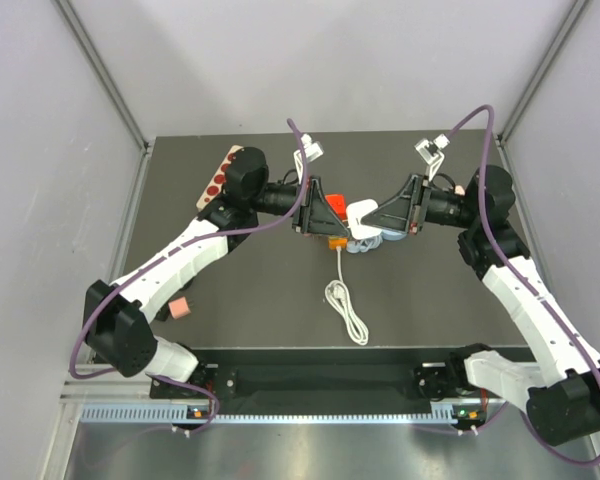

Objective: Insert the plug
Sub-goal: Adjust the plug, then adjust the socket at the center of the board.

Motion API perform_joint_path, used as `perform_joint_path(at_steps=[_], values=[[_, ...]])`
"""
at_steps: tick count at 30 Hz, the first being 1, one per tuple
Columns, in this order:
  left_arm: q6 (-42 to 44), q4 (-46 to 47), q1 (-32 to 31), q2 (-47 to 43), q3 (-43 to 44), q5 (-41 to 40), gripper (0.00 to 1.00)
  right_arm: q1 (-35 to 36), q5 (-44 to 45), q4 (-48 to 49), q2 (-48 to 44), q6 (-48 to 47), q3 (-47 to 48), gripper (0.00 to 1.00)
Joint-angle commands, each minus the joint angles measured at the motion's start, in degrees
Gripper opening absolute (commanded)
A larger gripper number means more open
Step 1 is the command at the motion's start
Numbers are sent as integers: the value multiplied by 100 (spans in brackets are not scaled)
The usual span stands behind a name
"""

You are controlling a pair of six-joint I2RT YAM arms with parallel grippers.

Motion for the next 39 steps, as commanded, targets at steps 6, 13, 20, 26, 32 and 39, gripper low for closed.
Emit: perform_joint_path(at_steps=[6,13,20,26,32,39], values=[[379,-254,150,7,103,-159,63,-400,-52,-937,-126,-678,388,0],[792,-615,580,-107,-327,-896,73,-1078,1703,-4655,436,-3565,1881,0],[1250,-1976,529,51,-337,-2925,69,-1052,4333,-5634,1798,-4151,2867,0],[1408,-2267,90,778,461,-4324,67,-1069,5195,-5379,1984,-4002,2657,0],[1874,-2874,-614,2324,2166,-5317,64,-1324,5872,-5151,1334,-3624,2173,0],[1901,-3463,-773,3970,3905,-5872,57,-1360,5574,-4387,-10,-2755,1322,0]])
